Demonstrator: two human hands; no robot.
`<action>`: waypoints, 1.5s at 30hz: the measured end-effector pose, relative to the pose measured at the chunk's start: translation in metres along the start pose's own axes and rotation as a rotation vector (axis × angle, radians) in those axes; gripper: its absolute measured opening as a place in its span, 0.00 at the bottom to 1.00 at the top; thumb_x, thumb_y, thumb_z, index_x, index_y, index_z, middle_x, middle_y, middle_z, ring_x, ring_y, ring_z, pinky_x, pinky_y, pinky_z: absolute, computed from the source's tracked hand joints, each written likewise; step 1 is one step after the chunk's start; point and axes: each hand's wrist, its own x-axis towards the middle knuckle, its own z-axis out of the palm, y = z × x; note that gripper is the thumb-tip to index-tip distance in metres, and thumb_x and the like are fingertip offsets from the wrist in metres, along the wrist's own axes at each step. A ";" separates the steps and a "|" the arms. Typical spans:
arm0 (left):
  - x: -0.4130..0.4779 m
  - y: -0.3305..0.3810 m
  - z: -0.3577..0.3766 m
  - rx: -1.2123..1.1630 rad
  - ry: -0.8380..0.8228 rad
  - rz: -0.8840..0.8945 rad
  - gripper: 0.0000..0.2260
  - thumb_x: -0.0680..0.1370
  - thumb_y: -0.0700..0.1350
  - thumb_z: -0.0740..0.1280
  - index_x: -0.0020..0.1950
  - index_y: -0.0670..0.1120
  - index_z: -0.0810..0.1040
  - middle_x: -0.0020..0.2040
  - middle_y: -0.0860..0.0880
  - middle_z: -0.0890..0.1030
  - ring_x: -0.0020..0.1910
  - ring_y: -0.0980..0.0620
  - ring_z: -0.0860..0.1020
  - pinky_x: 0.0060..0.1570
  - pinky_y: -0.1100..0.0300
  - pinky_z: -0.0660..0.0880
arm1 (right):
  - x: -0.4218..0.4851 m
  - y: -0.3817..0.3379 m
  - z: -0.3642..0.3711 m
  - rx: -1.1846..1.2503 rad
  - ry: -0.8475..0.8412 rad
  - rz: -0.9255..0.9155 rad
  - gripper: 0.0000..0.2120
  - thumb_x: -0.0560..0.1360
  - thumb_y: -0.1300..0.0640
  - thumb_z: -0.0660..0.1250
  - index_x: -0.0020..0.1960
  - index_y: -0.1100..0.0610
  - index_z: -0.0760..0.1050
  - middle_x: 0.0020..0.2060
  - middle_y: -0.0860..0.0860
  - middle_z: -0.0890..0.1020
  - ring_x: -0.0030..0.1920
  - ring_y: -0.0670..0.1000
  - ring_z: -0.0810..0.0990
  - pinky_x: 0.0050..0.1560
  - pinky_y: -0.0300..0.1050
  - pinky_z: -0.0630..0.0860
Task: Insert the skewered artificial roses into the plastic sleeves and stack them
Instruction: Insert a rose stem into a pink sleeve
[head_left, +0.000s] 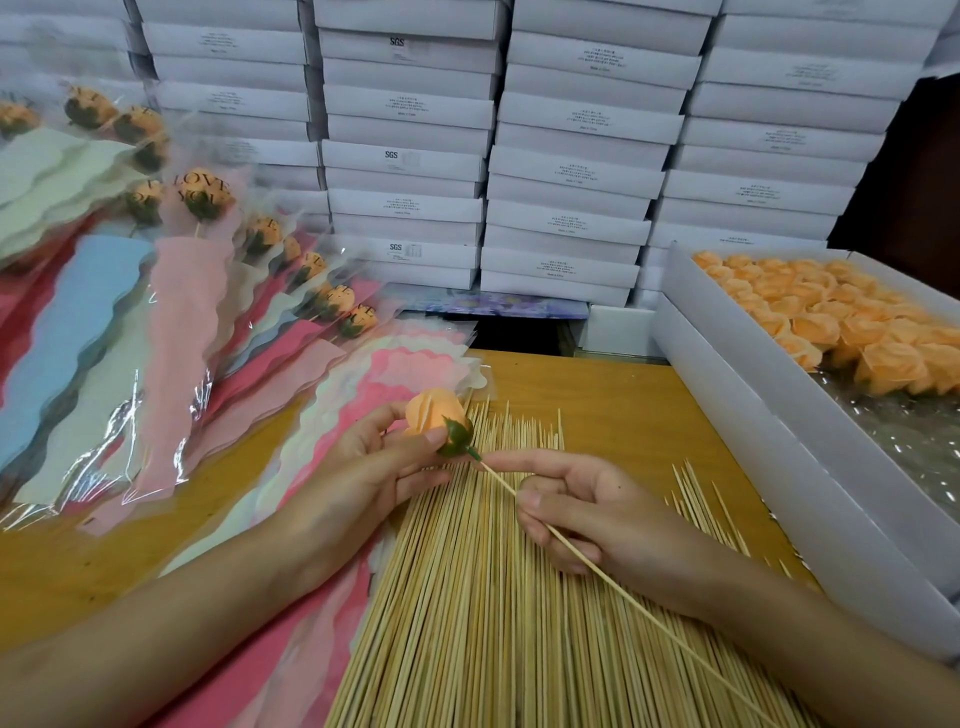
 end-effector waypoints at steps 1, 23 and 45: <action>0.000 0.000 0.000 0.004 0.000 0.000 0.15 0.70 0.41 0.70 0.56 0.42 0.75 0.51 0.43 0.84 0.47 0.50 0.83 0.44 0.62 0.80 | 0.000 0.000 0.000 0.004 -0.003 0.000 0.15 0.79 0.59 0.63 0.63 0.48 0.78 0.34 0.49 0.77 0.24 0.40 0.67 0.27 0.33 0.69; 0.000 0.000 -0.004 0.027 -0.030 0.017 0.15 0.73 0.40 0.69 0.59 0.44 0.77 0.53 0.43 0.83 0.51 0.47 0.83 0.43 0.62 0.79 | 0.000 -0.001 0.001 -0.021 -0.013 -0.001 0.15 0.80 0.60 0.62 0.64 0.51 0.78 0.35 0.50 0.77 0.24 0.41 0.67 0.27 0.34 0.70; -0.003 0.001 0.002 0.107 -0.075 0.047 0.18 0.70 0.39 0.69 0.60 0.42 0.76 0.47 0.46 0.84 0.43 0.54 0.83 0.41 0.64 0.80 | 0.001 -0.002 -0.001 -0.058 0.005 0.008 0.13 0.78 0.56 0.65 0.61 0.47 0.78 0.33 0.49 0.77 0.26 0.41 0.67 0.27 0.34 0.66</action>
